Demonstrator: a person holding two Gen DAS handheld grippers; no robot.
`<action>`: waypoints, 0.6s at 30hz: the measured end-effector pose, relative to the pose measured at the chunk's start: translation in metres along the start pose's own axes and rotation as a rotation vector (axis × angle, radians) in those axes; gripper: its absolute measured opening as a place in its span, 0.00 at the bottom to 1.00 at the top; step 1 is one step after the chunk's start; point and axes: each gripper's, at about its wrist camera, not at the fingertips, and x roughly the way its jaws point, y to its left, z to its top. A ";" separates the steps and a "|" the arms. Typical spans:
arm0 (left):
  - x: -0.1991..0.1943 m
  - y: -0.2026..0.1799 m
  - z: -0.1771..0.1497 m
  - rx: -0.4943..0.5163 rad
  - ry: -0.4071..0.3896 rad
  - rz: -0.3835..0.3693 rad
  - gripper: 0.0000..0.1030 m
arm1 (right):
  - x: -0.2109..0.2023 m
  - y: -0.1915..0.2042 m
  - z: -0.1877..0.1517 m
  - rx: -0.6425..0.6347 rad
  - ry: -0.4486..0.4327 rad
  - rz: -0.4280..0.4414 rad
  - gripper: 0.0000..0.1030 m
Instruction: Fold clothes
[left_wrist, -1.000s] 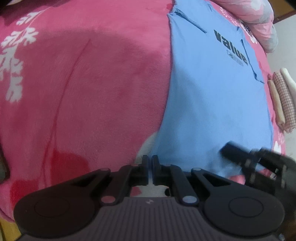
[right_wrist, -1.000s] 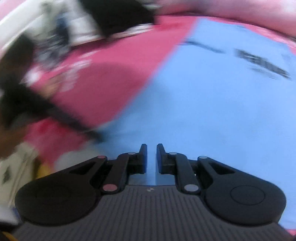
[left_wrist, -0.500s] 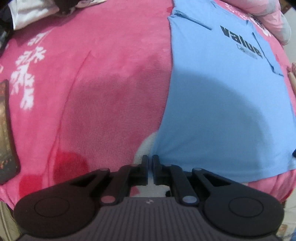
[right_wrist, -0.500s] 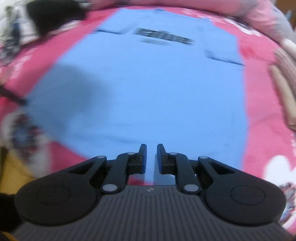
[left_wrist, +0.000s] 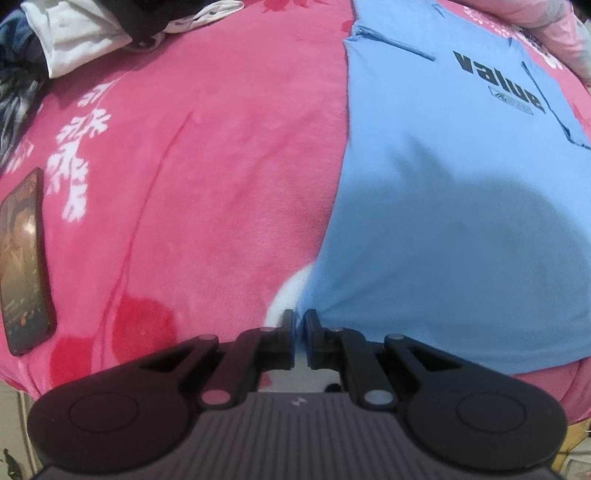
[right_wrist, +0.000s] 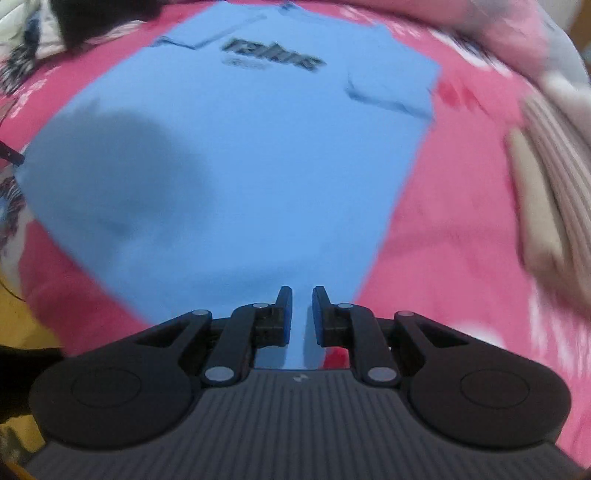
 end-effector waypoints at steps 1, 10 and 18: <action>0.001 -0.001 0.001 0.002 -0.002 0.007 0.07 | 0.010 -0.003 0.004 -0.025 0.007 0.004 0.10; 0.005 -0.010 0.001 -0.026 -0.014 0.032 0.07 | -0.008 -0.053 -0.041 -0.032 0.136 -0.063 0.10; 0.006 -0.017 0.000 -0.004 -0.019 0.067 0.07 | 0.022 -0.055 -0.006 -0.097 -0.028 0.048 0.10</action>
